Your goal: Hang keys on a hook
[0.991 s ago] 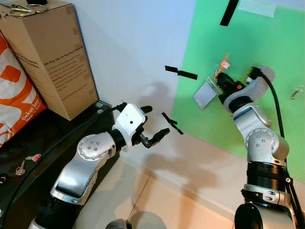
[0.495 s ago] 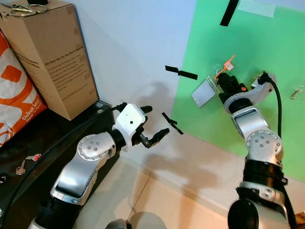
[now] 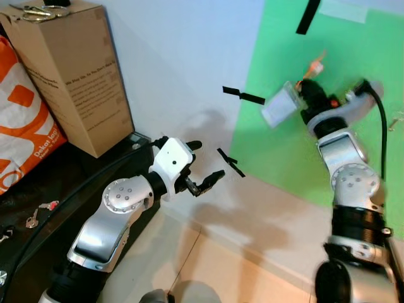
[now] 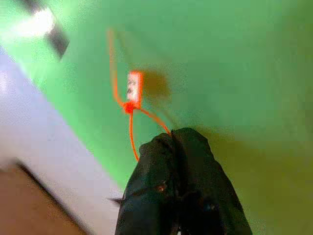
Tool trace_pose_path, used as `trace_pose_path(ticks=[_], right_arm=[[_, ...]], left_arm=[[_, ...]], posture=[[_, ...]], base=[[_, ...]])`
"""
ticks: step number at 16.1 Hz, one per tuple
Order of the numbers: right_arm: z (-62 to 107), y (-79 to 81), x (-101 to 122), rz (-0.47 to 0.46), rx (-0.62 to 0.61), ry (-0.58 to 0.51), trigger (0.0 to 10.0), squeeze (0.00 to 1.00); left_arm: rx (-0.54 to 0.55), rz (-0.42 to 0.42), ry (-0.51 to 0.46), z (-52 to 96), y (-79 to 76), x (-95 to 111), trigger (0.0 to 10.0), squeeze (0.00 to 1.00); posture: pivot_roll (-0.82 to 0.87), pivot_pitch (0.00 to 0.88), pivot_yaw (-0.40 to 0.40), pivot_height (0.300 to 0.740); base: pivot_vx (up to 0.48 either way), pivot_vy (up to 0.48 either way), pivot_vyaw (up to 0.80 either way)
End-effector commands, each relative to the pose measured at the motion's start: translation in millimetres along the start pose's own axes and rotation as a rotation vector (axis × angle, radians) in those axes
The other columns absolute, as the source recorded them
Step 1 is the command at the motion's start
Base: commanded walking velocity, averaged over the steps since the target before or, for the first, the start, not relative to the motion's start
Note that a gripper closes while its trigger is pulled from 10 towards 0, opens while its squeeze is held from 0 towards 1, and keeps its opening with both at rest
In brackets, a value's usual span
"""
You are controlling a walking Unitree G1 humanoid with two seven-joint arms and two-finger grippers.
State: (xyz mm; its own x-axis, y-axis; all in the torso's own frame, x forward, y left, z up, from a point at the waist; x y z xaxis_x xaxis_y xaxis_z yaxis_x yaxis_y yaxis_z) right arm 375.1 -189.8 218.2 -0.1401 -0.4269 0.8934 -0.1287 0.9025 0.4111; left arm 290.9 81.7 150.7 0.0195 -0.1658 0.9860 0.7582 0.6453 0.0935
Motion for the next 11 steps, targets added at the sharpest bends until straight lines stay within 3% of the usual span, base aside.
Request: trace_pose_path(ticks=[1,3,8,11], right_arm=[[1.0,3.1,17,0.108,-0.006,-0.07,10.0,0.0],[2.4,8.4,15,0.279,-0.001,-0.063,10.0,0.0],[13.0,16.4,20,0.28,0.049,-0.098,10.0,0.0],[32.8,18.8,5,0.409,0.142,0.023,10.0,0.0]], left_arm=[[0.005,-0.011,-0.005,0.5,-1.3,1,10.0,0.0],[0.006,-0.012,-0.006,0.0,-1.3,1,10.0,0.0],[0.011,-0.014,-0.004,0.5,-1.6,1,10.0,0.0],[0.014,-0.014,-0.001,1.7,-1.0,0,10.0,0.0]], posture=[[-0.04,0.0,-0.048,0.74],[-0.04,0.0,-0.048,0.74],[-0.04,0.0,-0.053,0.74],[-0.04,0.0,-0.057,0.74]], base=[[0.0,0.0,0.0],[0.0,0.0,0.0],[0.0,0.0,0.0],[0.0,0.0,0.0]])
Point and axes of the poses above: a point about 5 cm out from each wrist's last joint towards the gripper, its own z axis pointing back from the gripper into the wrist, its own x axis along the axis of the wrist's last joint, y = z × x, the point moved 3 cm from there along -z, pointing out of the wrist towards the gripper, and after that the axes turned 8 degrees about z, right-handed, at the moved point
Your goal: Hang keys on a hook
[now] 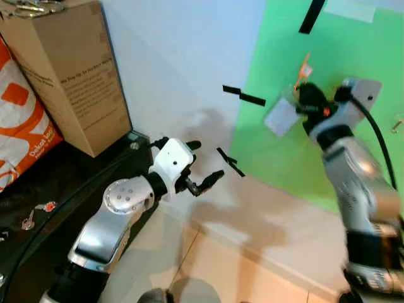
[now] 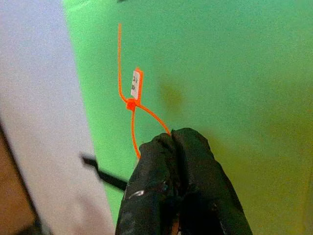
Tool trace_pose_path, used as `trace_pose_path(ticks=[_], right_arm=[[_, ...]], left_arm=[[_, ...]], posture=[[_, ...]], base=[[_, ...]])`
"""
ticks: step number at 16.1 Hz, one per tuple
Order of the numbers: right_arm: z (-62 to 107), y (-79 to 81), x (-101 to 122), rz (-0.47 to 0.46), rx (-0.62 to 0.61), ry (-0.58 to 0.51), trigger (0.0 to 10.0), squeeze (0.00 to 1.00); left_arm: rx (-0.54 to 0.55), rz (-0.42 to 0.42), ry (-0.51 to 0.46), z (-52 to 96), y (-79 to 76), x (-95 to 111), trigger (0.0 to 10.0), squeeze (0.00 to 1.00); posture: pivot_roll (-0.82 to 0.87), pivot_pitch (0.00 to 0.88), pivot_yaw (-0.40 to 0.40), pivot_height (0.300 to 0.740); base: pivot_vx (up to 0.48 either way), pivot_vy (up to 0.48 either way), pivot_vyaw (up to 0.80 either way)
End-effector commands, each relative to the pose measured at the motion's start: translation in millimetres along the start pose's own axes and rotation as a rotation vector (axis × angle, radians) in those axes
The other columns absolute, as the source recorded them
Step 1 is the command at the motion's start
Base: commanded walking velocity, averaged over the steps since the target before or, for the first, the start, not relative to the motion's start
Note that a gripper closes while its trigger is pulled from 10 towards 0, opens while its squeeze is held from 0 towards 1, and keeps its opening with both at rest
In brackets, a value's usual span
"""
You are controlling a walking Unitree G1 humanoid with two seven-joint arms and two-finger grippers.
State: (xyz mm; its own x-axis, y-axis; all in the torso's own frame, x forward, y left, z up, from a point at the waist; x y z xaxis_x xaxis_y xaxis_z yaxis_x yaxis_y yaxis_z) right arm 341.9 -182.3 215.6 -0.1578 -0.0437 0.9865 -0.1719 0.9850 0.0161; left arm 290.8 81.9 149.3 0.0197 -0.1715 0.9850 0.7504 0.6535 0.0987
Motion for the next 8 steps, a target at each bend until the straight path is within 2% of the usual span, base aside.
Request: trace_pose_path(ticks=[1,5,8], right_arm=[[4.7,5.2,9,0.019,0.044,-0.017,10.0,0.0],[14.9,1.0,7,0.042,0.052,0.018,10.0,0.0],[15.7,-6.0,0,0.04,0.004,0.072,10.0,0.0]], left_arm=[[0.003,-0.01,-0.006,1.9,-0.7,1,10.0,0.0],[0.009,-0.009,-0.007,2.5,0.0,1,10.0,0.0],[0.008,-0.011,-0.009,1.9,-0.6,2,10.0,0.0]], posture=[[-0.04,0.0,-0.059,0.74],[-0.04,0.0,-0.061,0.74],[-0.04,0.0,-0.061,0.74]], base=[[0.0,0.0,0.0],[0.0,0.0,0.0],[0.0,0.0,0.0]])
Point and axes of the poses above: a point about 5 cm out from each wrist's last joint towards the gripper, its own z axis pointing back from the gripper into the wrist, its own x axis along the axis of the wrist's last joint, y = z × x, the point moved 3 cm from there along -z, pointing out of the wrist towards the gripper, and after that the axes turned 8 degrees about z, right-handed, at the moved point
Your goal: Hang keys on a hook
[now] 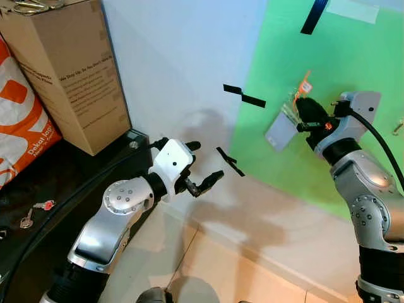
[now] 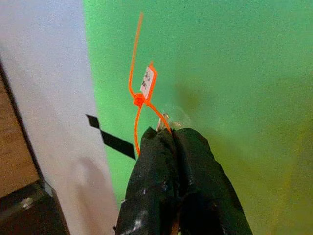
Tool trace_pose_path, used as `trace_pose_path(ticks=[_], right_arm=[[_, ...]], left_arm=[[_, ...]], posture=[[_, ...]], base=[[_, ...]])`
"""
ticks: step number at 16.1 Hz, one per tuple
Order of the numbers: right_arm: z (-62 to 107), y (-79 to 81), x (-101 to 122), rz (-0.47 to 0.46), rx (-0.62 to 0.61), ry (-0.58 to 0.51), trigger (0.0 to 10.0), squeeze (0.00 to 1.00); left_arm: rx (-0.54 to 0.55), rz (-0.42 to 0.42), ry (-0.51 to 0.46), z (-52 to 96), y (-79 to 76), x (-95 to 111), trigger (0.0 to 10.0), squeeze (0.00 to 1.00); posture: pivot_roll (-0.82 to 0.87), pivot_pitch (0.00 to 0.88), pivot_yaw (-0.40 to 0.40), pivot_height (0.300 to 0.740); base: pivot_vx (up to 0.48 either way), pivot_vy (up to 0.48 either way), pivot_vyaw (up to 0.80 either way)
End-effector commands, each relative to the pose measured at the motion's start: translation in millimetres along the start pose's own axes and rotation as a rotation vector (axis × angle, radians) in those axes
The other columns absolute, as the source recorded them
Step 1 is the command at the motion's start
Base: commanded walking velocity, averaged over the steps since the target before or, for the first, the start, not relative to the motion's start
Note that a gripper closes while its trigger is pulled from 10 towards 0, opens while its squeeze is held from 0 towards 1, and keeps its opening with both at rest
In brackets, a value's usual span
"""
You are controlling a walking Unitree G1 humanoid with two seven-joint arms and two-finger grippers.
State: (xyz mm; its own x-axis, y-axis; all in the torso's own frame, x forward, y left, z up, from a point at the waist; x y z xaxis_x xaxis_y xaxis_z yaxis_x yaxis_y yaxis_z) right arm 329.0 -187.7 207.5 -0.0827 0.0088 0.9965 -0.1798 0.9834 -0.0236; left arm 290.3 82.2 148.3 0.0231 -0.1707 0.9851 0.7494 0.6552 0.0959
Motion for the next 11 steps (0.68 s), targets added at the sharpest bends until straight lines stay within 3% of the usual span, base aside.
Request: trace_pose_path(ticks=[1,4,8,11], right_arm=[[1.7,-7.0,4,-0.018,-0.035,-0.008,10.0,0.0],[-7.4,-8.7,8,-0.043,-0.083,-0.025,10.0,0.0],[-27.8,-11.5,15,-0.271,-0.159,-0.072,10.0,0.0],[-39.8,-5.3,11,-0.326,-0.137,-0.041,10.0,0.0]], left_arm=[[0.008,-0.015,-0.011,1.7,-0.2,3,10.0,0.0],[0.003,-0.015,-0.008,0.7,-0.2,2,10.0,0.0],[0.002,-0.016,-0.007,0.3,-0.3,2,10.0,0.0],[0.006,-0.015,-0.006,0.7,0.4,2,10.0,0.0]], posture=[[-0.04,0.0,-0.059,0.74],[-0.05,0.0,-0.047,0.74],[-0.04,0.0,-0.053,0.74],[-0.04,0.0,-0.057,0.74]], base=[[0.0,0.0,0.0],[0.0,0.0,0.0],[0.0,0.0,0.0],[0.0,0.0,0.0]])
Point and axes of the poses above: a point about 5 cm out from each wrist's last joint towards the gripper, its own z axis pointing back from the gripper into the wrist, its own x axis along the axis of the wrist's last joint, y = z × x, the point moved 3 cm from there along -z, pointing out of the wrist towards the gripper, and after that the axes turned 8 degrees about z, right-handed, at the moved point
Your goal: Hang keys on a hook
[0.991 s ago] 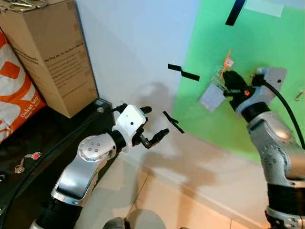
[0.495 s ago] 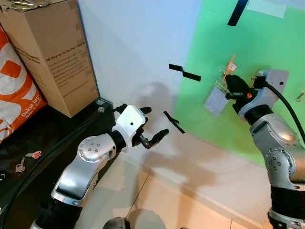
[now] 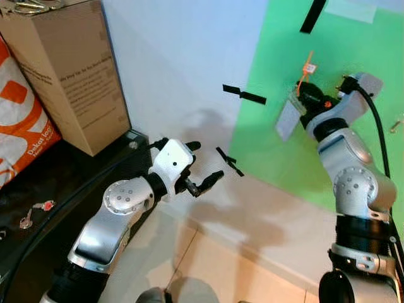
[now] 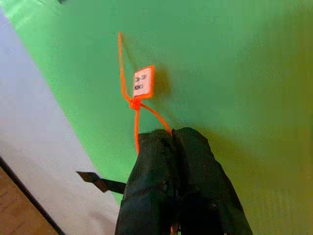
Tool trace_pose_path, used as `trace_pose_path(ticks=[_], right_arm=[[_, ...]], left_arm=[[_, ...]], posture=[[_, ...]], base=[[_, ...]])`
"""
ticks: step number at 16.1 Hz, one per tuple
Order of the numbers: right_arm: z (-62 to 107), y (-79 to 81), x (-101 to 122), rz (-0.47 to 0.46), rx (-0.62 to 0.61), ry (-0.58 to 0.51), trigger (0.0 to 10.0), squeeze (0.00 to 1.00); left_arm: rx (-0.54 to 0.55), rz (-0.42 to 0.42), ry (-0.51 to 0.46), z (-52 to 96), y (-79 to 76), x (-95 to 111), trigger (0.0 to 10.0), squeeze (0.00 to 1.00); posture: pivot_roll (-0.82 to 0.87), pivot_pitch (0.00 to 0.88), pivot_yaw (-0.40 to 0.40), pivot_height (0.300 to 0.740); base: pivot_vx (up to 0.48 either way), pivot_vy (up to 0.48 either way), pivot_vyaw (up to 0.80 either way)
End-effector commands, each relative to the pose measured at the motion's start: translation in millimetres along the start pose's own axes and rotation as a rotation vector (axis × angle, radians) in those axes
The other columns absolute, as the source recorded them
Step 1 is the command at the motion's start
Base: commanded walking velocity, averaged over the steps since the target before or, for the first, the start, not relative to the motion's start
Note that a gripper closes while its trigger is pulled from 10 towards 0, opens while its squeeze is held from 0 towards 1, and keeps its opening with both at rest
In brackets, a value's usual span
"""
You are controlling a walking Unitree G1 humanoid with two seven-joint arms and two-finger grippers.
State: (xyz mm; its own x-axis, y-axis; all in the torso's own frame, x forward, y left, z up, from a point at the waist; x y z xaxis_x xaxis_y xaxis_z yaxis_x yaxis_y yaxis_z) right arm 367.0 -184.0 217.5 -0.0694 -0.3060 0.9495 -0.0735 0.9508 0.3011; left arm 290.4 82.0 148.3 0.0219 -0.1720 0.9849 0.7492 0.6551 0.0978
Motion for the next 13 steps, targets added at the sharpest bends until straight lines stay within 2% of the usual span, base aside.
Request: trace_pose_path(ticks=[1,3,4,6,9,13], right_arm=[[-3.5,1.1,4,-0.006,-0.005,-0.013,10.0,0.0],[-6.3,-1.2,-5,-0.016,-0.035,0.024,10.0,0.0],[-5.3,-8.0,-18,0.027,-0.071,0.095,10.0,0.0],[-1.0,-13.6,-22,0.007,-0.084,0.114,10.0,0.0],[8.0,-17.3,-25,0.024,-0.054,0.141,10.0,0.0],[11.7,-17.5,-18,-0.01,-0.035,0.104,10.0,0.0]], left_arm=[[0.006,-0.013,-0.006,0.8,0.6,2,10.0,0.0],[0.004,-0.014,-0.004,0.4,0.4,2,10.0,0.0],[0.006,-0.015,-0.004,0.3,0.5,2,10.0,0.0],[0.008,-0.016,-0.004,0.5,0.7,2,10.0,0.0],[0.009,-0.019,-0.004,0.4,1.3,2,10.0,0.0],[0.003,-0.021,-0.006,-1.0,0.8,2,10.0,0.0]], posture=[[-0.04,0.0,-0.058,0.74],[-0.04,0.0,-0.06,0.74],[-0.04,0.0,-0.061,0.74],[-0.04,0.0,-0.062,0.74],[-0.04,0.0,-0.061,0.74],[-0.04,0.0,-0.053,0.74]], base=[[0.0,0.0,0.0],[0.0,0.0,0.0],[0.0,0.0,0.0],[0.0,0.0,0.0],[0.0,0.0,0.0],[0.0,0.0,0.0]])
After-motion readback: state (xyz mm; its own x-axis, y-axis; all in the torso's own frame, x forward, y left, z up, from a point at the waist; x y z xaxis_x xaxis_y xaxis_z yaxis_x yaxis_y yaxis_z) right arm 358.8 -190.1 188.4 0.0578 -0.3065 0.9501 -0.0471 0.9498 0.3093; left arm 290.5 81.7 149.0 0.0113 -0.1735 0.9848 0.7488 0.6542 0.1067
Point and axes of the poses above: a point about 5 cm out from each wrist's last joint towards the gripper, its own z axis pointing back from the gripper into the wrist, its own x axis along the axis of the wrist's last joint, y = z × x, the point moved 3 cm from there along -z, pointing out of the wrist towards the gripper, and after that the axes turned 8 degrees about z, right-handed, at the moved point
